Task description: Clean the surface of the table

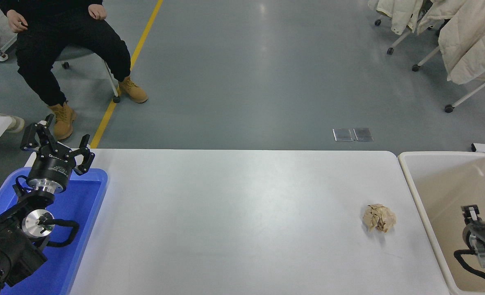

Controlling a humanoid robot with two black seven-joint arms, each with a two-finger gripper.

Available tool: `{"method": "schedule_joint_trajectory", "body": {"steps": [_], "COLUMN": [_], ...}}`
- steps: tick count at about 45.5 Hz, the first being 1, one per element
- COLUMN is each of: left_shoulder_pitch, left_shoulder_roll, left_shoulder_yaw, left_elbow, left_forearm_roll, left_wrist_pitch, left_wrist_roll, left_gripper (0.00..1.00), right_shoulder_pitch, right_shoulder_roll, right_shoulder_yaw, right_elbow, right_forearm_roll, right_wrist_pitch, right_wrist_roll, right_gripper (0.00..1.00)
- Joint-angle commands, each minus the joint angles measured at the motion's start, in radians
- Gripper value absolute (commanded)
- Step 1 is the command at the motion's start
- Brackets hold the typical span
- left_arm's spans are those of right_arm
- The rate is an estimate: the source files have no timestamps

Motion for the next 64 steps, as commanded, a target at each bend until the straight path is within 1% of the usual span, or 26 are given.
{"method": "schedule_joint_trajectory", "body": {"steps": [1,7,12,21,28,32,39,43,53,59,64], "left_shoulder_pitch": [0.0,0.0,0.0,0.0,0.0,0.0,0.0,0.0,0.0,0.0,0.0], "left_shoulder_roll": [0.0,0.0,0.0,0.0,0.0,0.0,0.0,0.0,0.0,0.0,0.0], "left_shoulder_yaw": [0.0,0.0,0.0,0.0,0.0,0.0,0.0,0.0,0.0,0.0,0.0], "left_elbow": [0.0,0.0,-0.001,0.0,0.0,0.0,0.0,-0.001,-0.001,0.0,0.0], "left_forearm_roll": [0.0,0.001,0.0,0.001,0.0,0.0,0.001,0.0,0.0,0.001,0.0], "left_wrist_pitch": [0.0,0.0,0.0,0.0,0.0,0.0,0.0,0.0,0.0,0.0,0.0], "left_wrist_roll": [0.0,0.0,0.0,0.0,0.0,0.0,0.0,0.0,0.0,0.0,0.0], "left_gripper": [1.0,1.0,1.0,1.0,1.0,1.0,1.0,1.0,1.0,1.0,1.0], "right_shoulder_pitch": [-0.01,-0.025,-0.053,-0.174,-0.225,-0.234,-0.243,-0.249,-0.248,-0.248,-0.248], "right_shoulder_roll": [-0.193,-0.299,-0.359,-0.435,-0.425,-0.38,-0.282,-0.23,-0.129,-0.008,0.101], "right_shoulder_yaw": [0.04,0.049,0.112,0.368,0.612,0.686,0.761,0.804,0.796,0.81,0.815], "right_elbow": [0.246,0.365,0.438,0.573,0.655,0.689,0.751,0.778,0.774,0.768,0.742], "right_forearm_roll": [0.002,-0.001,-0.015,-0.018,-0.017,-0.017,-0.018,-0.018,-0.026,-0.027,-0.044], "right_wrist_pitch": [0.012,0.016,0.018,0.022,0.05,0.079,0.084,0.088,0.096,0.096,0.096], "right_wrist_roll": [0.0,0.0,0.001,0.003,0.001,0.003,0.017,0.082,0.265,0.366,0.403], "right_gripper": [1.0,1.0,1.0,1.0,1.0,1.0,1.0,1.0,1.0,1.0,1.0]}}
